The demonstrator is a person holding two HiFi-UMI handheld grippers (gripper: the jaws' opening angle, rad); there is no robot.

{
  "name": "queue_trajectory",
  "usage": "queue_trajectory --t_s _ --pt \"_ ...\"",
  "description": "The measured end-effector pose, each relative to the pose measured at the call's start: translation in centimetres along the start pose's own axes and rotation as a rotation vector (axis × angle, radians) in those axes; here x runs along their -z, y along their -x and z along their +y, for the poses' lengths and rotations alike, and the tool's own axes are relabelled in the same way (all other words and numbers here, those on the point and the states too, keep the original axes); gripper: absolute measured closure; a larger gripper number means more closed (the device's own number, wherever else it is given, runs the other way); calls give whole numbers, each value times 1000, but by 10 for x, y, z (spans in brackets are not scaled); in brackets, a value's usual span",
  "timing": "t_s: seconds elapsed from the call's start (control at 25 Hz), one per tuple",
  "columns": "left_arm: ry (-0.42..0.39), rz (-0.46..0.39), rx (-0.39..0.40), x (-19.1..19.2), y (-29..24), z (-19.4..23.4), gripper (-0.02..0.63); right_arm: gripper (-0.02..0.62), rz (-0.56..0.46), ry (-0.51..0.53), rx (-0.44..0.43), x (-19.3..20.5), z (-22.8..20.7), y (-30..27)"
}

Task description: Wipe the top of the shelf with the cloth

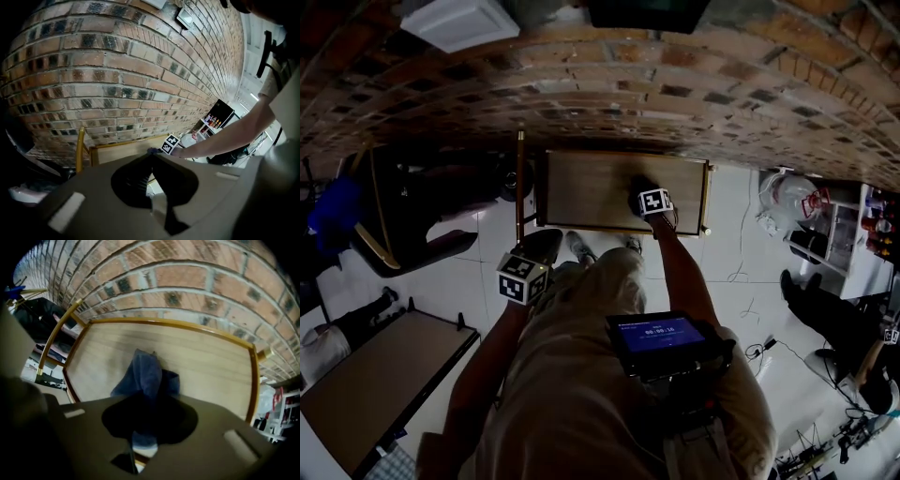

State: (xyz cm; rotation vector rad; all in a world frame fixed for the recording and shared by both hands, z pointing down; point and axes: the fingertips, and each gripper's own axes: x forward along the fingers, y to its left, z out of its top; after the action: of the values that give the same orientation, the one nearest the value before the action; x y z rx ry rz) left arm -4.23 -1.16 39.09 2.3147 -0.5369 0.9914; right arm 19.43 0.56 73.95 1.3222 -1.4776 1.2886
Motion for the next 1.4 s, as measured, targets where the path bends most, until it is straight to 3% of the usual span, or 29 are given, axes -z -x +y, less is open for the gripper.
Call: queue_trajectory --t_s 0.4,0.88,1.12,1.28,1.4 --pt "-26 7 13 -19 -30 -47 627 520 33 -30 93 46 -97 25" --pt "0 -22 -6 -27 -35 -65 627 520 99 -46 207 78 -150 44" --pt "50 -42 -37 -6 -13 -39 627 520 17 -94 171 51 -121 57" --pt "87 -54 -48 16 2 -19 627 520 -38 -33 96 22 -57 57" --pt "106 -60 -56 31 14 -5 627 520 9 8 102 16 -5 59"
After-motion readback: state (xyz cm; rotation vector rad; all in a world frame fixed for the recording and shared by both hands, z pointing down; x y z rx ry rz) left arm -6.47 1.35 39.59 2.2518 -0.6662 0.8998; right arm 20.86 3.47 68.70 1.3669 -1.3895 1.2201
